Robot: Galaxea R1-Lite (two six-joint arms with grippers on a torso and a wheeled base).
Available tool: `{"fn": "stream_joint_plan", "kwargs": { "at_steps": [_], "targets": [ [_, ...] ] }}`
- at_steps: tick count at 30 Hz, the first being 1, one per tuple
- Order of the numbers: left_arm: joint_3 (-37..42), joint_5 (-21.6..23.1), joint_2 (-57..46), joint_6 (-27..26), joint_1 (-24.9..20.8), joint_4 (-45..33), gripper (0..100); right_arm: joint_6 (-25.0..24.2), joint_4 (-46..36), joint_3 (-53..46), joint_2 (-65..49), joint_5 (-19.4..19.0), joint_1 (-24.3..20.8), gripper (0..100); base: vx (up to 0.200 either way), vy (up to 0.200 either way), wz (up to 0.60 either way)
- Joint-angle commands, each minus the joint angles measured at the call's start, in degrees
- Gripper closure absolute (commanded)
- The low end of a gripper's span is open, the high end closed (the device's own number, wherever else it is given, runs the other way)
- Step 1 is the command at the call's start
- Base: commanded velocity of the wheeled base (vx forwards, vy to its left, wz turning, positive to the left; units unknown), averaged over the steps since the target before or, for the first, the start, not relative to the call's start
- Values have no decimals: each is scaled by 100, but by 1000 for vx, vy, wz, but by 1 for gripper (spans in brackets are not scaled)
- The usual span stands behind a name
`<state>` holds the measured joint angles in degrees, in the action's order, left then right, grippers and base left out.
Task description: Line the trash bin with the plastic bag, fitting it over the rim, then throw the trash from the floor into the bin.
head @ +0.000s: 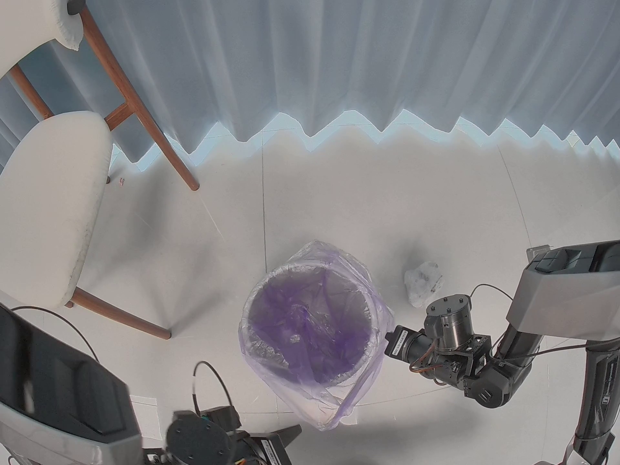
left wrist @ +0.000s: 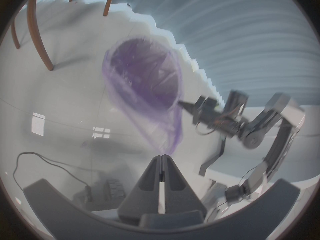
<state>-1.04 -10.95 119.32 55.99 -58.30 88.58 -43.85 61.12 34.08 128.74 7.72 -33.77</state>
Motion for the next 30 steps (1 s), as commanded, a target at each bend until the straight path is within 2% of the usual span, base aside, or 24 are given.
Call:
{"fn": "stream_joint_plan", "kwargs": {
  "at_steps": [1,3,4,6,8,9,20,21,27,30],
  "targets": [
    [104,-4,-1209,149,433,2,100,17,75,98,441,2,63,100,0,0,0],
    [104,66,-1394,193,723,2,100,17,242,98,564,-7,72,100,0,0,0],
    [104,66,-1394,193,723,2,100,17,242,98,564,-7,72,100,0,0,0],
    [104,418,-1623,421,1127,2,100,43,594,151,836,2,116,100,0,0,0],
    [104,462,-1649,448,1163,2,100,43,611,169,863,2,125,100,0,0,0],
    [104,778,-1851,588,1400,-16,100,34,664,309,933,-7,169,100,0,0,0],
    [104,893,-1842,580,1409,-271,100,26,673,485,1083,-16,178,100,0,0,0],
    [104,945,-1772,580,1409,-271,100,26,673,459,1074,-16,178,0,0,0,0],
    [77,1262,-867,580,1426,-218,100,-18,796,388,1065,2,134,0,0,0,0],
    [-142,1367,-401,588,1646,-192,100,-27,1068,213,1126,11,55,0,0,0,0]
  ]
}}
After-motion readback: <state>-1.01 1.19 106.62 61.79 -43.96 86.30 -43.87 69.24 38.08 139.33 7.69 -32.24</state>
